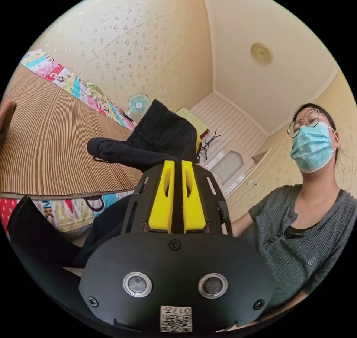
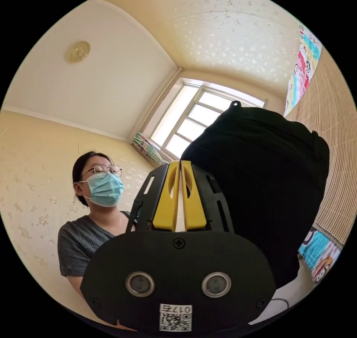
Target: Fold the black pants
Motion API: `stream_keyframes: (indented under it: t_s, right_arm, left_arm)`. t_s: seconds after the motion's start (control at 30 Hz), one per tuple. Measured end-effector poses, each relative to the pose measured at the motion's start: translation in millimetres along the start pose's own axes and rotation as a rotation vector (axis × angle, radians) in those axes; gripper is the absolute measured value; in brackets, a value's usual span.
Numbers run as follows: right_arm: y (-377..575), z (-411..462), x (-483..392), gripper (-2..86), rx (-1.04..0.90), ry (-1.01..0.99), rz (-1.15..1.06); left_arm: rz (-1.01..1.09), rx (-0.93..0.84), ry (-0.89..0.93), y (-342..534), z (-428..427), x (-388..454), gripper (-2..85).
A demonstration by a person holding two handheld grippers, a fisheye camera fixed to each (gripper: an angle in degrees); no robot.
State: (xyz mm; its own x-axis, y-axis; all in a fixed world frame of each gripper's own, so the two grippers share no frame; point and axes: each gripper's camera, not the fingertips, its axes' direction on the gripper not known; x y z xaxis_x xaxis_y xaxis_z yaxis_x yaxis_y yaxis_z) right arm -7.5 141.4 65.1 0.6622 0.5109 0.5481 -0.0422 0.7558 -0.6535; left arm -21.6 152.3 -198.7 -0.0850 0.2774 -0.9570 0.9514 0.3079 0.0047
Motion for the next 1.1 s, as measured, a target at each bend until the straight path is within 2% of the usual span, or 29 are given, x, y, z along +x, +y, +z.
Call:
stream_keyframes:
  t_s: [0.13, 0.37, 0.43, 0.5, 0.67, 0.8, 0.87, 0.93, 1.03, 1.1]
  right_arm:
    - [2.7, -9.4, -30.0, 0.3, -0.026, -0.053, -0.069]
    - [12.0, -14.4, -70.3, 0.2, -0.054, -0.217, -0.163]
    - [14.9, -14.1, -74.0, 0.2, -0.038, -0.285, -0.171]
    - [14.8, -16.2, -83.8, 0.2, -0.017, -0.364, -0.192]
    - [3.5, -50.8, -139.0, 0.1, 0.073, -0.37, -0.294]
    - [-3.1, -75.3, -221.6, 0.1, 0.113, -0.156, -0.447]
    - [-7.1, -73.2, -251.5, 0.1, 0.133, -0.043, -0.506]
    - [-20.0, -67.0, -266.8, 0.1, 0.159, 0.023, -0.543]
    - [-89.1, -54.7, -258.4, 0.2, 0.186, 0.062, -0.562]
    - [-206.6, -40.9, -231.3, 0.3, 0.17, 0.11, -0.535]
  left_arm:
    - [-0.186, -0.008, 0.168, 7.3, 5.5, -26.1, 5.7]
    - [-0.383, -0.011, 0.015, 21.3, 14.0, -54.8, 13.4]
    - [-0.398, 0.008, 0.034, 24.3, 19.3, -61.4, 11.6]
    - [-0.4, 0.0, 0.048, 23.3, 23.2, -61.3, 5.2]
    - [-0.15, 0.18, -0.049, -2.5, -16.9, 12.3, 1.8]
    - [0.232, 0.279, -0.132, -45.2, -39.1, 123.7, 0.2]
    - [0.359, 0.291, -0.199, -67.7, -32.0, 163.1, -0.2]
    - [0.4, 0.294, -0.236, -100.4, -15.0, 181.7, -0.3]
    - [0.396, 0.261, -0.253, -202.6, 30.4, 174.5, -0.3]
    - [0.371, 0.139, -0.291, -339.9, 82.2, 156.0, 0.0]
